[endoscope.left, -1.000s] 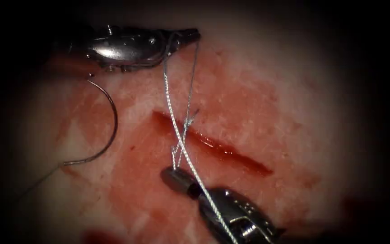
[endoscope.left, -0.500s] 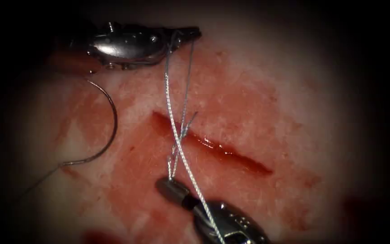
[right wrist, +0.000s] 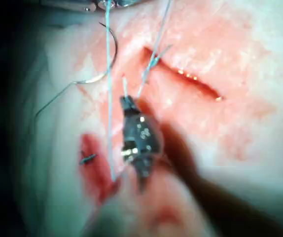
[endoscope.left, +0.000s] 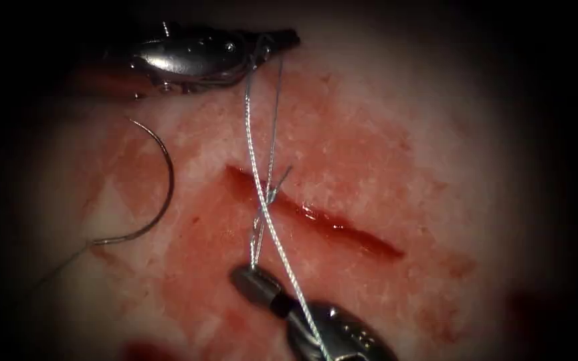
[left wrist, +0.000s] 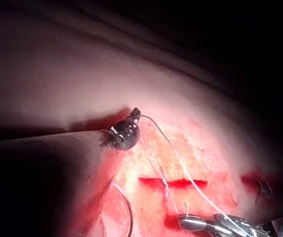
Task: Wound Closure
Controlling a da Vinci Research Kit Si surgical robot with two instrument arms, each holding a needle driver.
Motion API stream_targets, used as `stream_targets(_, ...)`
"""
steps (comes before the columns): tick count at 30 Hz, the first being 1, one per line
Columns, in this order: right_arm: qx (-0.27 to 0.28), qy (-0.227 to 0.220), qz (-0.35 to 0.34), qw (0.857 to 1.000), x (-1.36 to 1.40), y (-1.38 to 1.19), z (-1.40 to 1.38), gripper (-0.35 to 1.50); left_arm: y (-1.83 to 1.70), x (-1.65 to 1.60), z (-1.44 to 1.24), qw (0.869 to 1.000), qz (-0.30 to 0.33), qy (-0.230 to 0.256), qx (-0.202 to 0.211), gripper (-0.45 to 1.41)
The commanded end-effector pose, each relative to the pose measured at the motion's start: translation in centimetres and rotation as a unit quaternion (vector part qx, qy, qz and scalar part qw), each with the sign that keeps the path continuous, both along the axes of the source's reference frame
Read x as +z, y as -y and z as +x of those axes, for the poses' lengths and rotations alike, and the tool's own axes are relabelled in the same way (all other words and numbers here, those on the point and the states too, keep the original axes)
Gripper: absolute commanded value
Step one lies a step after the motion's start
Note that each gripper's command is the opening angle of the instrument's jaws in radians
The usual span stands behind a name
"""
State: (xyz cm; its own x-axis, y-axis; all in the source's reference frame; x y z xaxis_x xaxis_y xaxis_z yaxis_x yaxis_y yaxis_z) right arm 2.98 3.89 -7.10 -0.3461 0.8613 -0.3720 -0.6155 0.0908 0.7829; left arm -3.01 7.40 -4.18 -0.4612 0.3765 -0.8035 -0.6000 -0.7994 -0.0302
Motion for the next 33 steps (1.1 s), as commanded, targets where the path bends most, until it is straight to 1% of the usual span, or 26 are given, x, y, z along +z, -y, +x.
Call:
stream_targets(1,0.004,-0.011,-0.008,1.000,0.05,-0.04,0.03,-0.35,0.05,0.03,-0.04,1.000,0.002,0.003,0.003,-0.35)
stream_targets(2,0.000,-0.012,-0.017,1.000,0.04,-0.07,0.02,-0.35,0.05,-0.01,-0.02,1.000,0.004,0.004,0.004,-0.35)
stream_targets(3,-0.005,-0.006,-0.029,1.000,0.04,-0.10,0.00,-0.15,0.05,-0.03,-0.01,1.000,0.005,0.006,0.005,-0.35)
stream_targets(4,-0.007,-0.005,-0.039,0.999,0.03,-0.11,-0.01,0.54,0.05,-0.08,0.00,1.000,0.009,0.007,0.007,-0.35)
stream_targets(5,-0.007,-0.005,-0.043,0.999,0.02,-0.11,-0.02,0.76,0.04,-0.11,0.01,1.000,0.009,0.010,0.008,-0.35)
stream_targets(6,-0.004,-0.009,-0.047,0.999,0.01,-0.11,-0.03,1.11,0.03,-0.16,0.03,1.000,0.012,0.012,0.010,-0.35)
stream_targets(7,-0.008,-0.007,-0.063,0.998,-0.01,-0.10,-0.06,1.13,0.01,-0.23,0.05,1.000,0.017,0.017,0.014,-0.35)
stream_targets(8,-0.029,0.004,-0.100,0.995,-0.02,-0.08,-0.10,1.04,0.01,-0.27,0.07,1.000,0.017,0.019,0.019,-0.35)
stream_targets(10,-0.052,0.023,-0.136,0.989,-0.04,-0.07,-0.20,1.18,0.00,-0.35,0.10,0.999,0.026,0.029,0.022,-0.35)
stream_targets(11,-0.070,0.041,-0.156,0.984,-0.06,-0.07,-0.28,1.21,0.01,-0.38,0.11,0.999,0.029,0.032,0.022,-0.35)
stream_targets(12,-0.106,0.072,-0.168,0.977,-0.09,-0.06,-0.41,1.26,0.02,-0.45,0.14,0.998,0.040,0.046,0.027,-0.35)
stream_targets(14,-0.149,0.101,-0.172,0.969,-0.12,-0.08,-0.55,1.30,0.02,-0.52,0.16,0.997,0.051,0.057,0.030,-0.35)
stream_targets(16,-0.176,0.115,-0.161,0.964,-0.13,-0.10,-0.67,1.31,0.02,-0.58,0.18,0.996,0.056,0.061,0.031,-0.35)
stream_targets(18,-0.199,0.136,-0.170,0.956,-0.14,-0.17,-0.80,1.31,0.01,-0.66,0.19,0.995,0.063,0.072,0.032,-0.35)
stream_targets(20,-0.198,0.157,-0.177,0.951,-0.15,-0.27,-0.87,1.31,0.00,-0.73,0.19,0.994,0.065,0.080,0.030,-0.35)
stream_targets(21,-0.197,0.160,-0.181,0.950,-0.15,-0.34,-0.88,1.31,-0.01,-0.78,0.19,0.994,0.067,0.087,0.028,-0.35)
stream_targets(23,-0.187,0.162,-0.188,0.951,-0.13,-0.48,-0.88,1.31,-0.02,-0.85,0.19,0.993,0.067,0.094,0.029,-0.35)
stream_targets(24,-0.179,0.160,-0.192,0.952,-0.07,-0.62,-0.85,1.31,-0.02,-0.95,0.18,0.992,0.068,0.105,0.026,-0.35)
stream_targets(27,-0.174,0.164,-0.191,0.952,0.06,-0.80,-0.76,1.40,-0.01,-1.09,0.17,0.991,0.070,0.114,0.024,-0.35)
stream_targets(28,-0.170,0.166,-0.192,0.952,0.12,-0.89,-0.70,1.43,-0.01,-1.13,0.17,0.990,0.071,0.116,0.024,-0.35)
stream_targets(30,-0.166,0.169,-0.191,0.953,0.18,-0.98,-0.60,1.46,-0.01,-1.22,0.18,0.990,0.071,0.121,0.021,-0.35)
stream_targets(33,-0.169,0.158,-0.192,0.954,0.23,-1.12,-0.35,1.46,-0.01,-1.34,0.19,0.989,0.074,0.127,0.019,-0.35)
